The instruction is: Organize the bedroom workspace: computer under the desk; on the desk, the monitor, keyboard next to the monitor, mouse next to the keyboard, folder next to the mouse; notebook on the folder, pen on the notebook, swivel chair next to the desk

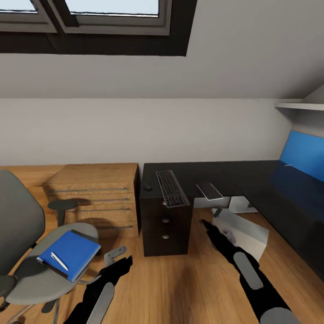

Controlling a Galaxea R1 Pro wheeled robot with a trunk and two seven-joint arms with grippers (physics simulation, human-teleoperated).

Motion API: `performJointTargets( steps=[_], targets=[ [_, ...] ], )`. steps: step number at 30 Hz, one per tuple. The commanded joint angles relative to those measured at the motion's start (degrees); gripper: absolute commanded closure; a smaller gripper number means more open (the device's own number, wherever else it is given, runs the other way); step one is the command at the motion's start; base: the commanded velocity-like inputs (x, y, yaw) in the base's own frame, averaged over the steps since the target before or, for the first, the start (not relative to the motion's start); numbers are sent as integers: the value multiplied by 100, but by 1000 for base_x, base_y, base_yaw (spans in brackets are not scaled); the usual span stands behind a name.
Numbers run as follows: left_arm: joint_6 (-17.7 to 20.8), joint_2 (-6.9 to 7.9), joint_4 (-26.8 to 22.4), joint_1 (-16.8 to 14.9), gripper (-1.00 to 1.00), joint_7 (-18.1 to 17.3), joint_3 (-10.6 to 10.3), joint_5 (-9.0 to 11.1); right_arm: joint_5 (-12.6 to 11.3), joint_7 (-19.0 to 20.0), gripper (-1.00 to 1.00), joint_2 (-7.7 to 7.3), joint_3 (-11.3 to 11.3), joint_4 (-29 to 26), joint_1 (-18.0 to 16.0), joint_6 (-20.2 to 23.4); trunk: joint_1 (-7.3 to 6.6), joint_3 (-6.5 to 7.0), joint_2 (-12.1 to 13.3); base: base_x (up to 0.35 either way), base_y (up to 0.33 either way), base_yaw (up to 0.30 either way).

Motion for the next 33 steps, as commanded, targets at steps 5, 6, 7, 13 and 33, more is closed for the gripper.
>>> performJointTargets(
  steps=[5, 6, 7, 13, 33],
  targets=[
    [53, 106, 50, 2, -100, 53, 32, 66, -250, 649, -100, -40, -433, 247, -21, 332, 110, -96, -205, 0, 0, 0],
    [54, 123, 45, 3, -100, 53, 34, 68, -259, 671, -100, -41, -448, 299, -20, 342, 132, -114, -246, 0, 0, 0],
    [52, 134, 39, 3, -100, 53, 31, 65, -263, 685, -100, -46, -458, 342, -21, 348, 154, -132, -286, 0, 0, 0],
    [68, 153, -930, 254, -100, 68, -98, 54, -255, 720, -100, -68, -474, 422, -18, 353, 286, -240, -526, 0, 0, 0],
    [100, 181, -1989, 892, -100, 106, -298, 44, -196, 830, -100, -71, -217, 383, 2, 411, 725, -599, -1328, 0, 0, 0]
  ],
)
